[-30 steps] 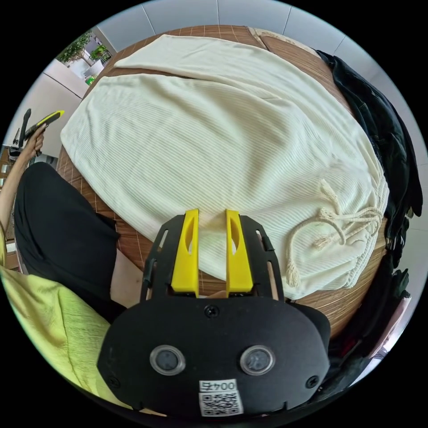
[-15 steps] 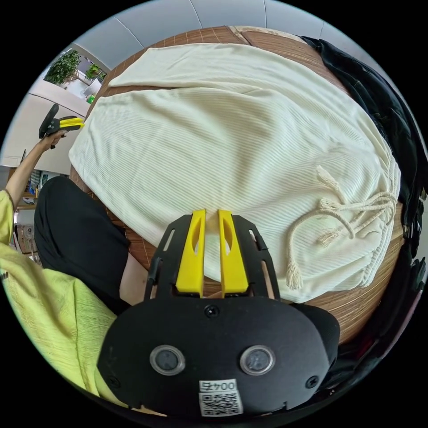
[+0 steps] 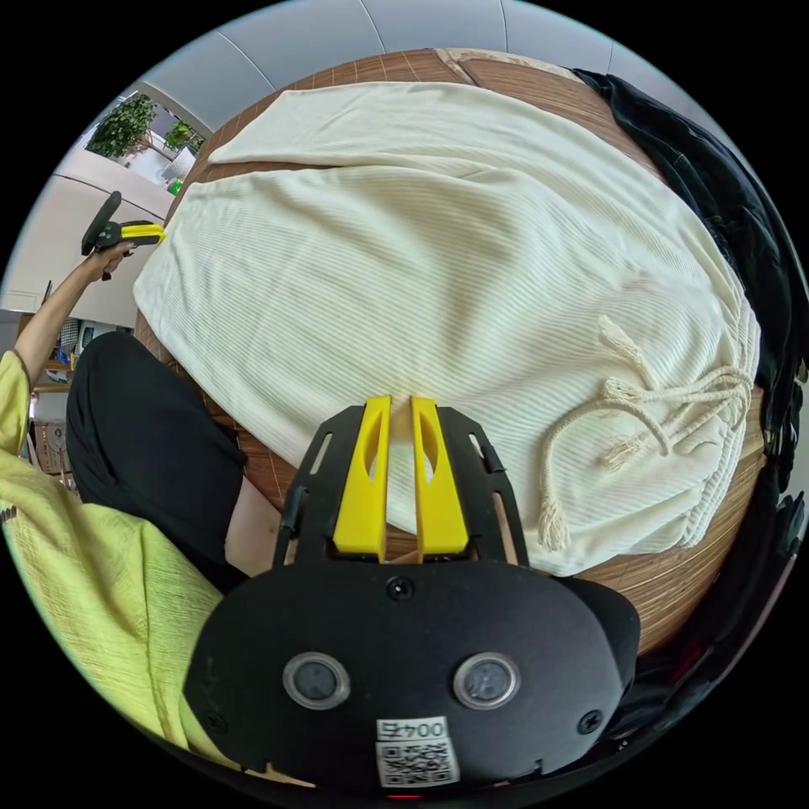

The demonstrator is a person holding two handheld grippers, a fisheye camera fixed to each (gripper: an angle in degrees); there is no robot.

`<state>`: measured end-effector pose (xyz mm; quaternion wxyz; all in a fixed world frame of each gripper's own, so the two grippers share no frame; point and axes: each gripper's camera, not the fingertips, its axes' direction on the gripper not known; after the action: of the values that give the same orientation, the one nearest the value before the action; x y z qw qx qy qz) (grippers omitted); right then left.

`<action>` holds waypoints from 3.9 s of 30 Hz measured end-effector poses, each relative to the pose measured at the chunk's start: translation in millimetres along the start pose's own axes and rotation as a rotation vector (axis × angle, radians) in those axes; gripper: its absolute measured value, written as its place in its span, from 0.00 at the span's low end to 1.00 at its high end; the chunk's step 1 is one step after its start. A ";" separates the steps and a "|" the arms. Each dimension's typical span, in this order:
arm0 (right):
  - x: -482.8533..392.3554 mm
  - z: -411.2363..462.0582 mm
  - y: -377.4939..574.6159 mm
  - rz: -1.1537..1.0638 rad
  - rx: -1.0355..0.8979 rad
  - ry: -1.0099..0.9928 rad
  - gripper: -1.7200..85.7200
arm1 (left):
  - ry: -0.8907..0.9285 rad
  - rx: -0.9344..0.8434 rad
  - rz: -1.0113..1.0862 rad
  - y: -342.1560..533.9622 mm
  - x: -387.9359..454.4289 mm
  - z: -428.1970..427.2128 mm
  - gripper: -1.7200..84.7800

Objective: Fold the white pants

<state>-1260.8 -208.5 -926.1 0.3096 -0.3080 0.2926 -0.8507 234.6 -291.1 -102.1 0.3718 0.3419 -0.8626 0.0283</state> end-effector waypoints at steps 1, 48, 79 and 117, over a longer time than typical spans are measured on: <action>0.4 0.0 -0.5 -0.001 0.000 0.002 0.07 | 0.005 0.003 -0.004 0.8 -0.3 0.3 0.06; 29.3 18.9 33.8 0.096 0.044 -0.099 0.09 | -0.393 0.147 0.019 147.8 259.3 -7.5 0.10; -177.2 9.6 80.0 -0.272 -0.035 0.548 0.13 | -0.452 0.148 0.440 121.7 199.9 39.4 0.04; -169.9 115.9 124.0 -0.801 -0.274 0.875 0.04 | -0.449 0.251 0.117 111.8 166.0 -26.2 0.03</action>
<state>-1031.1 -203.0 -995.7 -0.2260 -0.0530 0.3611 -0.9032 101.2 -292.1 49.4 0.1236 0.3328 -0.9315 0.0798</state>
